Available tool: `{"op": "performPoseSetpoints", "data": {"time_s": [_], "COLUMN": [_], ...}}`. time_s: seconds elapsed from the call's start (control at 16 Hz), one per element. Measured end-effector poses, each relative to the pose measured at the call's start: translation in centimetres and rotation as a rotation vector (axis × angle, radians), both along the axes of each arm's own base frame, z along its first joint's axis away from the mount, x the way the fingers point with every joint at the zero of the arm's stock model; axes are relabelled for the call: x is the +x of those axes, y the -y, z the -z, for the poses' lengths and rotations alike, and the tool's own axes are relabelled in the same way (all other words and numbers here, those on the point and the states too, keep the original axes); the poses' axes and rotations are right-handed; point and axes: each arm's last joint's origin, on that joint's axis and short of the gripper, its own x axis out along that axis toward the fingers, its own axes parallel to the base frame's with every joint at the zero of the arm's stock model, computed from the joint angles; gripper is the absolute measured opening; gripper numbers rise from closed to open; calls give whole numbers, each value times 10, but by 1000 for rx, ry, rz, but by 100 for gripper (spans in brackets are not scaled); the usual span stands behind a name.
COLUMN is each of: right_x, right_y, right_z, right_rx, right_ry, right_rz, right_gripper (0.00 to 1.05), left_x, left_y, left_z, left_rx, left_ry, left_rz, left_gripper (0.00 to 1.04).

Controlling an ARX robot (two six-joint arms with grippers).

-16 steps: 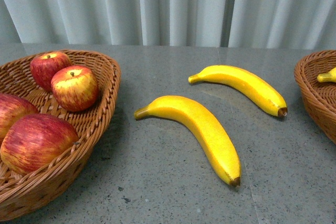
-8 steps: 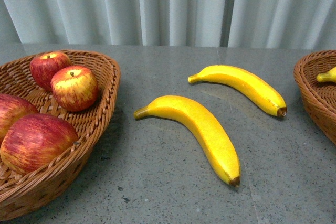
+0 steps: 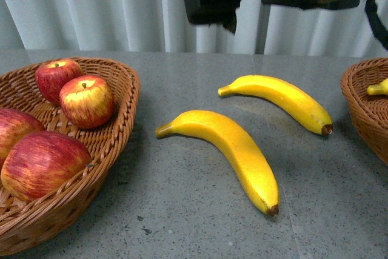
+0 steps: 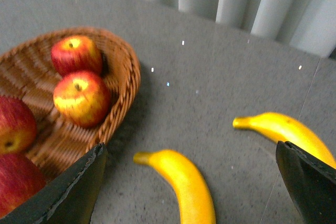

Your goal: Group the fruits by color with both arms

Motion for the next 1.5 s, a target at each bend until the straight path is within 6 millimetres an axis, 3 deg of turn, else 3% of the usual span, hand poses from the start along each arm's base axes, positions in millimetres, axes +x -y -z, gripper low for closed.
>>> {"op": "performPoseSetpoints", "data": {"time_s": [0.19,0.75,1.25,1.5], "right_x": [4,-7,13,13], "right_y": [-5,-26,-39,-39], "right_z": [26,82,92,105], "right_rx": [-133,-311,-357,-368], "right_ry": [-157,-301,-285,-297], "right_rz": [-22,-104,-43,-40], "right_gripper": [98,98,98,98], "left_x": [0,0,0,0], "left_y": [0,0,0,0], "left_z": [0,0,0,0], "left_rx": [0,0,0,0], "left_ry": [0,0,0,0], "left_rz": [0,0,0,0], "left_gripper": [98,98,98,98]}}
